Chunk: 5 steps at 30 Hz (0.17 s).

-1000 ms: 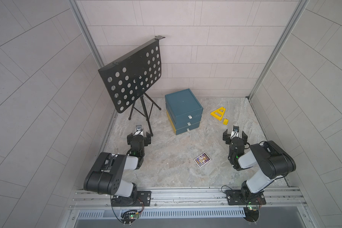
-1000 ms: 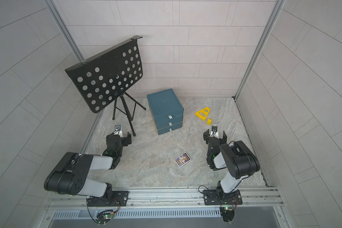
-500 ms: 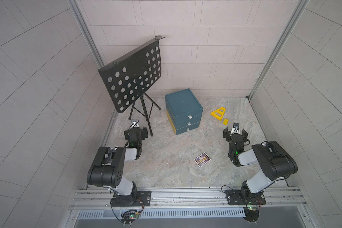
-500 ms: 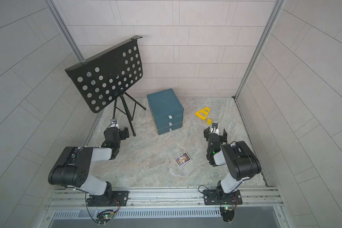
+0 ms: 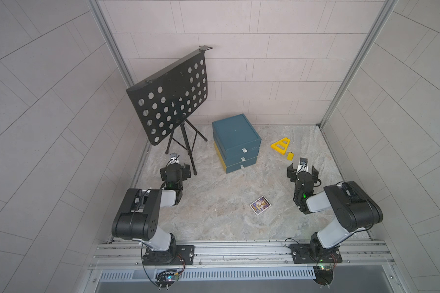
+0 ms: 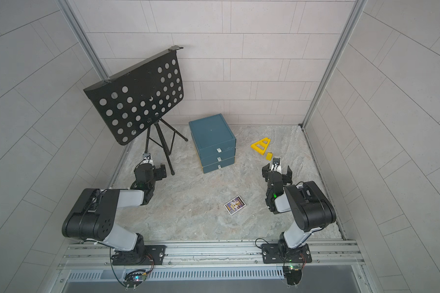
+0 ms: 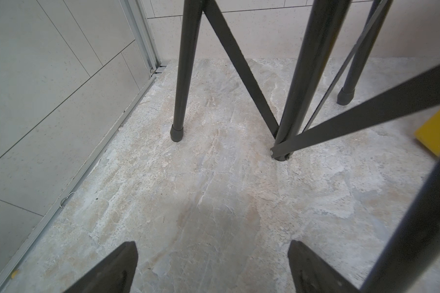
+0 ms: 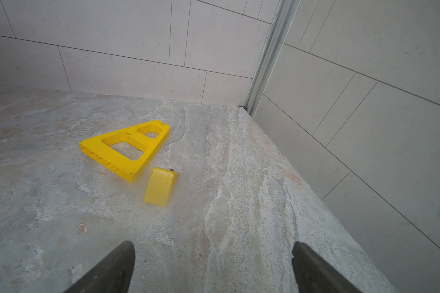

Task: Put the paint cans in the drawer according to color
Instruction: Reset both arms

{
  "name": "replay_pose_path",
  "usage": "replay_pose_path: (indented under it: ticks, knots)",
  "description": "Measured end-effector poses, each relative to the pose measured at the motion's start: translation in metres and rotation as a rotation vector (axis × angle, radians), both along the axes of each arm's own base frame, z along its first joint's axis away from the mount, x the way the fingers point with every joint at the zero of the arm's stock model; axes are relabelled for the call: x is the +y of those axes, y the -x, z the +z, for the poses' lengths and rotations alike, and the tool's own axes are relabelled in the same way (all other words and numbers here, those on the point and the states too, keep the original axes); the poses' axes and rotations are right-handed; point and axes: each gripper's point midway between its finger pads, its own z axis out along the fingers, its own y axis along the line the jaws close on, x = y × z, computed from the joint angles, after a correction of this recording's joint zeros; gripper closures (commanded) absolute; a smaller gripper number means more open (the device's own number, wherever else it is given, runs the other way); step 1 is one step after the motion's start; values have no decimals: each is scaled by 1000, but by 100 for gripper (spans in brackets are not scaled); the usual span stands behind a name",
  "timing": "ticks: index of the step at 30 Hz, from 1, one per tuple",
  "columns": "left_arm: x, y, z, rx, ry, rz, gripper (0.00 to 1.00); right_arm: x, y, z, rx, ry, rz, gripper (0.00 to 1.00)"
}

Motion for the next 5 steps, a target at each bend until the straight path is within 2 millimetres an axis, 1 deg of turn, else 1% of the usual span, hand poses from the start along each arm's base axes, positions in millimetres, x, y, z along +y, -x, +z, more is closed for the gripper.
replay_pose_path:
  ticks: [5]
  knots:
    - [0, 0, 0, 0, 0, 0, 0, -2, -2, -4, 25, -8, -3, 0]
